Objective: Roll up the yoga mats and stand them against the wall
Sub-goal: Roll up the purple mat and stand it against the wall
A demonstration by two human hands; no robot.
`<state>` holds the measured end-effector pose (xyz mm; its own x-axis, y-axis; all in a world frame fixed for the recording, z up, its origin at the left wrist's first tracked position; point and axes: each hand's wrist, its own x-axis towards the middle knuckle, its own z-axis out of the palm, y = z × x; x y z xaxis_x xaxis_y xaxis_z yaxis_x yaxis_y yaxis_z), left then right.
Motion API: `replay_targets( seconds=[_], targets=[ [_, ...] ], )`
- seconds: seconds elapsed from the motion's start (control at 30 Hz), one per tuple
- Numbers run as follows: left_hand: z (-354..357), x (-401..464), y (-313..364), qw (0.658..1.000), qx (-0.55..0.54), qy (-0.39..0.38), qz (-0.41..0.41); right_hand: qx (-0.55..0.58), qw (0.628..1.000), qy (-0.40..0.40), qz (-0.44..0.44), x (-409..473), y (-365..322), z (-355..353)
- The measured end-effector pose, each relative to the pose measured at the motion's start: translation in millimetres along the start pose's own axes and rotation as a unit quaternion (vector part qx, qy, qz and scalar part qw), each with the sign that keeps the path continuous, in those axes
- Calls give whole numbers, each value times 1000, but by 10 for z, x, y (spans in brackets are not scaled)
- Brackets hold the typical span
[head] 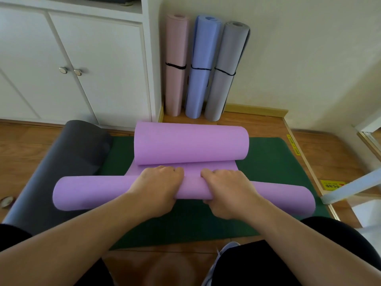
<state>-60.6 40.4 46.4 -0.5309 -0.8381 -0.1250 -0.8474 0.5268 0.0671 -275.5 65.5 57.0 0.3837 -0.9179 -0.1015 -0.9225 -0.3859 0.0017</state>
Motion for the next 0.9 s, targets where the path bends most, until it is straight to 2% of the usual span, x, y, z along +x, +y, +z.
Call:
replay_targets(
  seconds=[0.13, 0.2, 0.33, 0.4, 0.5, 0.63, 0.7, 0.9],
  targets=[
    [-105, 55, -87, 997, -40, -62, -25, -38, 998, 50, -19, -46, -58, 4],
    [-152, 67, -95, 996, -42, -71, -21, -45, 998, 42, -10, -52, -79, 2],
    [-206, 30, -24, 1000, -4, 0, -3, 4, 1000, -20, 23, -1, -6, -42],
    [-222, 42, 31, 999, 26, 38, -1, 29, 999, -25, 34, 39, 68, -86],
    [-226, 90, 53, 999, 16, 29, -12, 6, 1000, 17, 23, 41, 86, -137],
    [-274, 135, -55, 998, -36, -29, -33, -51, 996, 76, 12, -6, 29, -120],
    [-258, 128, -89, 998, -36, -39, -30, -48, 996, 68, 15, 7, 4, -77],
    [-119, 89, -34, 1000, 27, 11, 3, 6, 999, -14, 43, 107, 56, 7]
  ],
)
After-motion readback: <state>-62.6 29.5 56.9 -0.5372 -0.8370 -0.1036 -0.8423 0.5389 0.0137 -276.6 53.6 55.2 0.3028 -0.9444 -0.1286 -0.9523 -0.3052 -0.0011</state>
